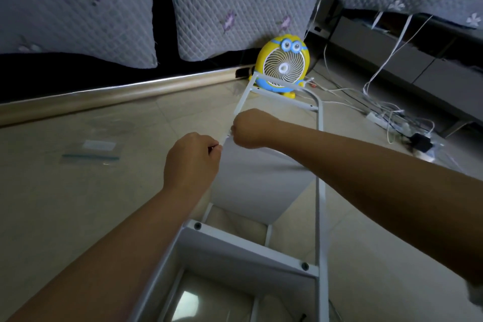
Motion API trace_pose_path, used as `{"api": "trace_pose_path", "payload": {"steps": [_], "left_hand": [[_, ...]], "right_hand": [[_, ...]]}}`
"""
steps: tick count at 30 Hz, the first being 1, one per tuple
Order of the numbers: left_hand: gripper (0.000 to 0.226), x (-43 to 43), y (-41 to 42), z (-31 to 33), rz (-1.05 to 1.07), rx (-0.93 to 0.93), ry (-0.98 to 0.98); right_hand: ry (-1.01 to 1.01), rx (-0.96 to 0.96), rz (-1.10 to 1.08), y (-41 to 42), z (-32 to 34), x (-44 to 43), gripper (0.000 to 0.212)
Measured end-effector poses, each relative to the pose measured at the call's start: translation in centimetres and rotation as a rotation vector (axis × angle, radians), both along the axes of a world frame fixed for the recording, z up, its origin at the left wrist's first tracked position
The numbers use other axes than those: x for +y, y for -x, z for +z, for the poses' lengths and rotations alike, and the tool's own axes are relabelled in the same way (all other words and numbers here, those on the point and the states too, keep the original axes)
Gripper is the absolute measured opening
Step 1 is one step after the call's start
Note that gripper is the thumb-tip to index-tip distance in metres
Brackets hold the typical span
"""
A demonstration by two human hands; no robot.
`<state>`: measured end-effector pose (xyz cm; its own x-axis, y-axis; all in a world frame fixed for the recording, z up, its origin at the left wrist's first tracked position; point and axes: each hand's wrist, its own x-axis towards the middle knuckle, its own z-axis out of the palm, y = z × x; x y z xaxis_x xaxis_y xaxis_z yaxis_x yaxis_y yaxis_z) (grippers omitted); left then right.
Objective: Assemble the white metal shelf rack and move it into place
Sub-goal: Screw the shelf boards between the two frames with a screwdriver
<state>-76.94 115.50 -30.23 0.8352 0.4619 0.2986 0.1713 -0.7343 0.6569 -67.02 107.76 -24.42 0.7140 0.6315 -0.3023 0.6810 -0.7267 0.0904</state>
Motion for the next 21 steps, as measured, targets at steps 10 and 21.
{"api": "trace_pose_path", "payload": {"steps": [10,21], "left_hand": [[0.023,0.5,0.0,-0.1,-0.047,0.047,-0.318],[0.055,-10.1,-3.9,1.1,-0.452,-0.052,-0.464]], "right_hand": [[-0.279,0.097,-0.162,0.4,1.6,-3.7,0.041],[-0.528,0.093,-0.74,6.3,-14.1,-30.4,0.014]]}}
